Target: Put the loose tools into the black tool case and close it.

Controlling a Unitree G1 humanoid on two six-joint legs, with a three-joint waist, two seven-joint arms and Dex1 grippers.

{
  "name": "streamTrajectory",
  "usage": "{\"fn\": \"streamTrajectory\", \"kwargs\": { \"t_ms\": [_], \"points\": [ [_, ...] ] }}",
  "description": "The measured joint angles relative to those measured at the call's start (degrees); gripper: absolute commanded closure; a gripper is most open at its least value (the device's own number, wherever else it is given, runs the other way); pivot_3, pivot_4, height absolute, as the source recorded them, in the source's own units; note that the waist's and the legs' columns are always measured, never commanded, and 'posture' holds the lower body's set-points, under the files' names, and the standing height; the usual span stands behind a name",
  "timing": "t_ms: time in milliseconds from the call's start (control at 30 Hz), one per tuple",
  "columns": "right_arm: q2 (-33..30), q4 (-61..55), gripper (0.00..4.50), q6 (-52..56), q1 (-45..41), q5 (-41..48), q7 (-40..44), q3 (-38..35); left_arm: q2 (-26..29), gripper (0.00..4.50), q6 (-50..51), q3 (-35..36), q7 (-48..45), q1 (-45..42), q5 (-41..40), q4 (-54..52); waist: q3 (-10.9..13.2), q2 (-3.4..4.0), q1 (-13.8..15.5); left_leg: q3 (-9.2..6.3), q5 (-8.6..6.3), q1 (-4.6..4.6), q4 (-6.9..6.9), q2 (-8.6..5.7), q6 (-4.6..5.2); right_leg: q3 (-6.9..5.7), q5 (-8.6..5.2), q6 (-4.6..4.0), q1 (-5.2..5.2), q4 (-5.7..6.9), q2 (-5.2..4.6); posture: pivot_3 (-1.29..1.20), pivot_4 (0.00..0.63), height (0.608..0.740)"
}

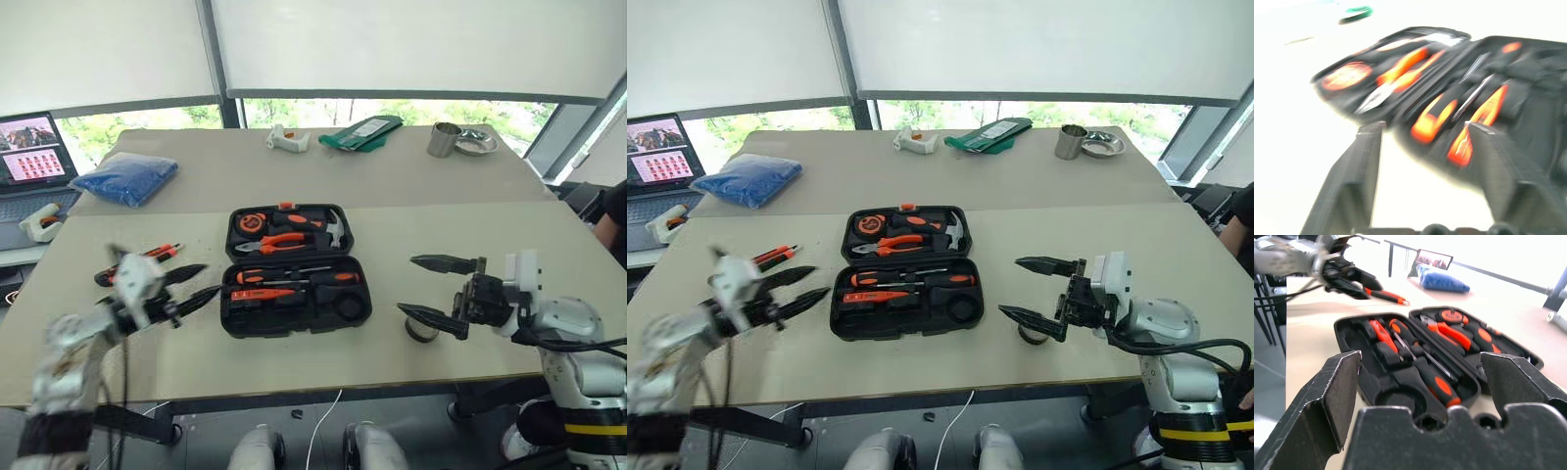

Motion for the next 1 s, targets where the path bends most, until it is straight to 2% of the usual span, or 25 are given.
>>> {"fn": "streamTrajectory", "kwargs": {
  "t_ms": [67, 200, 333, 467, 633, 700, 833, 933, 967, 1000],
  "points": [
    [0.6, 0.1, 0.0, -0.8, 0.5, -0.2, -0.2, 0.1, -1.1, 0.09, 0.2, 3.3, 2.5, 4.3, -0.2, -0.6, 0.0, 0.0, 0.5, 0.0, -0.21, -0.01, 0.01, -0.05, -0.36, -0.05, -0.2, -0.33, -0.01, 0.0, -0.12, 0.0, 0.15, 0.74],
    [2.5, -0.1, 0.0, -3.9, 0.6, -1.1, -0.9, 0.4, -4.9, 0.09, -0.5, 11.0, 6.0, 13.7, -2.3, -1.1, 0.0, -0.01, 1.0, -0.01, -0.29, 0.1, 0.02, -0.05, -0.49, -0.19, -0.21, -0.33, -0.06, -0.13, -0.27, 0.0, 0.15, 0.74],
    [3.2, -0.2, 0.0, -4.2, 1.2, -2.0, -1.6, 0.7, -6.0, 0.09, -0.9, 15.3, 8.3, 16.0, -4.3, -0.2, 0.0, -0.02, 1.7, -0.04, -0.3, 0.05, 0.02, -0.06, -0.49, -0.25, -0.22, -0.33, -0.06, -0.17, -0.32, 0.0, 0.15, 0.74],
    [4.1, -1.5, 0.0, -4.2, 2.4, -2.1, -2.9, 1.4, -5.8, 0.09, 0.6, 16.2, 11.1, 15.4, -4.5, -0.2, 0.0, -0.01, 1.8, -0.04, -0.3, 0.04, 0.02, -0.04, -0.49, -0.24, -0.22, -0.33, -0.07, -0.18, -0.3, 0.0, 0.15, 0.74],
    [4.3, -2.6, 0.0, -4.1, 3.1, -2.1, -4.8, 2.2, -0.7, 0.09, 7.0, 12.4, 14.1, 7.8, -4.0, 2.1, 0.0, -0.01, 2.1, -0.04, -0.3, 0.06, 0.01, -0.03, -0.5, -0.3, -0.21, -0.33, -0.06, -0.17, -0.29, 0.0, 0.15, 0.74],
    [4.4, -2.7, 0.0, -3.8, 3.0, -2.1, -5.3, 2.5, 2.7, 0.09, 9.5, 8.9, 14.3, 1.4, -2.1, 6.6, 0.0, -0.01, 2.4, -0.05, -0.29, 0.04, 0.02, -0.05, -0.5, -0.35, -0.21, -0.33, -0.08, -0.13, -0.25, 0.0, 0.15, 0.74],
    [4.2, -3.6, 0.0, -3.6, 2.3, -2.1, -6.5, 2.9, 10.2, 0.09, 13.5, -1.5, 12.7, -17.6, 4.2, 21.8, 0.0, -0.07, 2.4, 0.0, -0.27, -0.05, 0.02, -0.09, -0.51, -0.36, -0.2, -0.31, 0.07, -0.06, -0.22, 0.0, 0.15, 0.74],
    [4.2, -4.0, 0.0, -3.4, 2.4, -2.1, -7.3, 2.8, 11.3, 0.09, 12.8, -6.3, 11.0, -26.7, 7.7, 30.8, 0.0, -0.11, 1.9, 0.07, -0.29, -0.08, 0.02, -0.14, -0.37, -0.28, -0.1, -0.17, 0.03, -0.06, -0.22, 0.0, 0.15, 0.74],
    [4.1, -4.2, 0.0, -3.2, 2.7, -2.1, -7.8, 2.5, 11.2, 0.09, 12.4, -9.8, 9.7, -33.2, 10.1, 37.7, 0.0, -0.15, 1.7, 0.08, -0.08, -0.16, 0.01, -0.2, 0.08, -0.33, -0.02, 0.12, 0.0, -0.07, -0.14, 0.0, 0.15, 0.74],
    [4.1, -4.3, 0.0, -3.2, 2.7, -2.1, -7.8, 2.5, 11.2, 0.09, 12.3, -10.2, 9.6, -33.9, 10.4, 38.5, 0.0, -0.16, 1.6, 0.08, -0.09, -0.19, 0.01, -0.19, 0.07, -0.32, -0.03, 0.13, -0.01, -0.08, -0.1, 0.0, 0.15, 0.74]
  ]
}}
